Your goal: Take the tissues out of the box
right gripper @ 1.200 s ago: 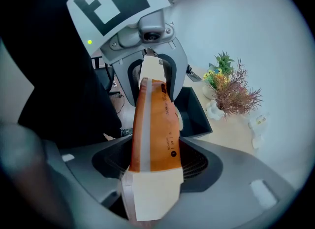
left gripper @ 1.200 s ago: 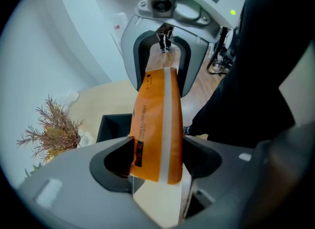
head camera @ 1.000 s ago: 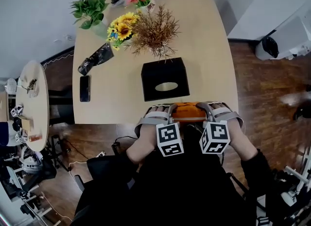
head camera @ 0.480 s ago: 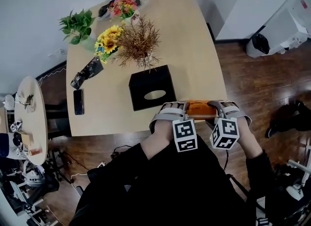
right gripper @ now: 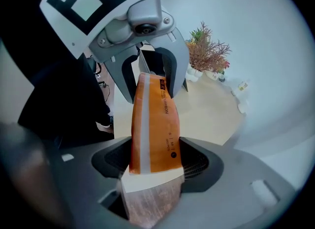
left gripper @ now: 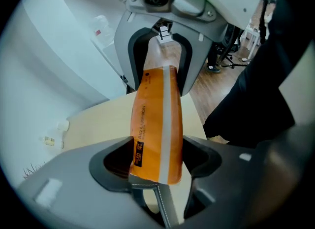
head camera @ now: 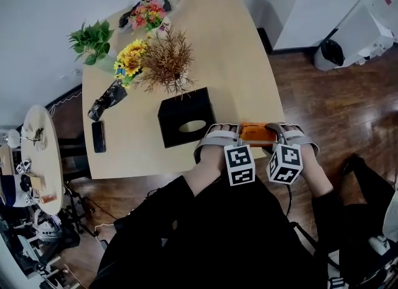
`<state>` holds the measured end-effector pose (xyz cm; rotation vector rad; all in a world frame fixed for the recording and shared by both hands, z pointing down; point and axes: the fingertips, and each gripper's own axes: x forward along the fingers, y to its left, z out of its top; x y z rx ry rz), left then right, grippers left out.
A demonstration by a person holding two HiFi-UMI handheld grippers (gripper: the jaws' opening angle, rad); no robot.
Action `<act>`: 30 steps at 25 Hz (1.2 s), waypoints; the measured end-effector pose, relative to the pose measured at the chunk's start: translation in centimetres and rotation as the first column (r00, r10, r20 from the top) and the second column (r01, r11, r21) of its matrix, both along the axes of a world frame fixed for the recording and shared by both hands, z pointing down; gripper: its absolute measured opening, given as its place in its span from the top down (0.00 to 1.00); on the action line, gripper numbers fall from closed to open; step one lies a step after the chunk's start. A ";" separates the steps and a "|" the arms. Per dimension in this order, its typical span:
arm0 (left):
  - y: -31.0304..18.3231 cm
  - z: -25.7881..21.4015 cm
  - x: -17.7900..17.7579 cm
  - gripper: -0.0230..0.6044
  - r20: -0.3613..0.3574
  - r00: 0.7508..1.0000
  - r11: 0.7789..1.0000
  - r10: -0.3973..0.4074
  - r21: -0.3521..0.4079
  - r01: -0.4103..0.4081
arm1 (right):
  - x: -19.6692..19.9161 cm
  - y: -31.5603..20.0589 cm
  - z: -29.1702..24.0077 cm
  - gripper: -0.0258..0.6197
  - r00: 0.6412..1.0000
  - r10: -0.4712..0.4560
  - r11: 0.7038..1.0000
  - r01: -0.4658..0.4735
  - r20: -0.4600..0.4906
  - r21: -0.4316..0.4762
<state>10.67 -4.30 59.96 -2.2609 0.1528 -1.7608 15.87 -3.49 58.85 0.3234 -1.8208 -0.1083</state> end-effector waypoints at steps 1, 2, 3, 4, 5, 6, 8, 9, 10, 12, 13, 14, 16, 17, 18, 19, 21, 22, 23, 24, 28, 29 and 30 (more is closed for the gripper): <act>-0.2 0.1 0.0 0.51 0.007 1.000 1.000 0.001 -0.001 -0.001 | 0.0 -0.1 0.2 0.50 1.000 0.002 1.000 -0.002 0.004 -0.003; -0.3 0.2 0.0 0.51 0.013 1.000 1.000 0.002 -0.003 -0.002 | 0.0 -0.3 0.3 0.50 1.000 0.004 1.000 -0.004 0.008 -0.007; -0.5 0.3 -0.1 0.51 0.017 1.000 1.000 0.004 -0.005 -0.004 | 0.0 -0.5 0.4 0.50 1.000 0.006 1.000 -0.005 0.013 -0.010; -0.7 0.5 -0.1 0.51 0.022 1.000 1.000 0.006 -0.008 -0.006 | -0.1 -0.7 0.6 0.50 1.000 0.007 1.000 -0.007 0.017 -0.012; -0.9 0.6 -0.1 0.51 0.028 1.000 1.000 0.008 -0.010 -0.008 | -0.1 -0.9 0.8 0.50 1.000 0.010 1.000 -0.009 0.021 -0.013; -1.2 0.8 -0.1 0.51 0.036 0.999 1.000 0.010 -0.010 -0.010 | -0.1 -1.1 0.9 0.50 1.000 0.012 1.000 -0.011 0.024 -0.013; -1.6 1.1 -0.1 0.51 0.054 0.998 1.000 0.016 -0.008 -0.015 | -0.1 -1.5 1.2 0.50 1.000 0.016 1.000 -0.015 0.026 -0.010; -1.8 1.4 -0.1 0.51 0.061 0.998 1.000 0.017 -0.007 -0.017 | -0.1 -1.7 1.4 0.50 1.000 0.017 1.000 -0.017 0.024 -0.009; -2.0 1.7 -0.1 0.51 0.067 0.998 1.000 0.018 -0.007 -0.017 | 0.0 -1.8 1.7 0.50 1.000 0.017 1.000 -0.017 0.019 -0.008; -2.2 2.5 0.0 0.51 0.077 0.997 1.000 0.017 -0.014 -0.016 | 0.1 -2.0 2.3 0.49 1.000 0.015 1.000 -0.015 0.007 -0.015; -2.2 3.0 0.0 0.51 0.081 0.997 1.000 0.016 -0.019 -0.015 | 0.1 -2.0 2.7 0.49 1.000 0.015 1.000 -0.014 0.003 -0.021; -2.2 3.4 0.1 0.51 0.085 0.996 1.000 0.016 -0.023 -0.014 | 0.1 -1.9 3.1 0.49 1.000 0.014 1.000 -0.014 0.002 -0.028; -2.1 4.0 0.0 0.51 0.092 0.996 0.999 0.018 -0.029 -0.015 | 0.1 -1.8 3.8 0.49 1.000 0.017 0.999 -0.017 0.006 -0.040; -2.0 4.2 0.0 0.51 0.096 0.995 0.999 0.019 -0.032 -0.016 | 0.0 -1.7 4.0 0.49 1.000 0.019 0.999 -0.018 0.011 -0.047; -2.0 4.4 -0.1 0.50 0.100 0.995 0.999 0.022 -0.034 -0.019 | 0.0 -1.6 4.3 0.49 1.000 0.021 0.998 -0.020 0.018 -0.052; -1.9 4.6 -0.1 0.50 0.103 0.994 0.999 0.025 -0.034 -0.022 | 0.0 -1.5 4.6 0.48 0.999 0.022 0.998 -0.020 0.025 -0.056; -1.9 4.8 -0.2 0.48 0.106 0.994 0.999 0.032 -0.030 -0.029 | -0.1 -1.4 5.0 0.48 0.999 0.022 0.998 -0.020 0.038 -0.056; -2.0 4.9 -0.3 0.47 0.104 0.994 0.999 0.033 -0.027 -0.030 | -0.1 -1.4 5.2 0.47 0.999 0.021 0.999 -0.019 0.044 -0.051; -2.1 5.0 -0.4 0.44 0.102 0.994 0.999 0.031 -0.027 -0.028 | 0.0 -1.4 5.3 0.46 0.998 0.022 0.999 -0.019 0.052 -0.045; -2.3 5.1 -0.5 0.42 0.100 0.995 0.999 0.024 -0.029 -0.021 | 0.0 -1.5 5.5 0.45 0.998 0.023 0.999 -0.021 0.060 -0.040; -2.7 4.3 -1.8 0.38 0.082 0.996 0.999 -0.025 -0.040 0.029 | 0.5 -1.4 5.2 0.39 0.997 0.025 0.999 -0.023 0.069 -0.031; -2.8 3.7 -2.2 0.38 0.066 0.997 0.998 -0.043 -0.038 0.045 | 0.8 -1.4 4.9 0.38 0.997 0.029 0.999 -0.027 0.067 -0.026; -2.8 3.0 -2.6 0.38 0.045 0.997 0.997 -0.063 -0.035 0.065 | 1.3 -1.4 4.5 0.38 0.997 0.038 0.999 -0.036 0.067 -0.019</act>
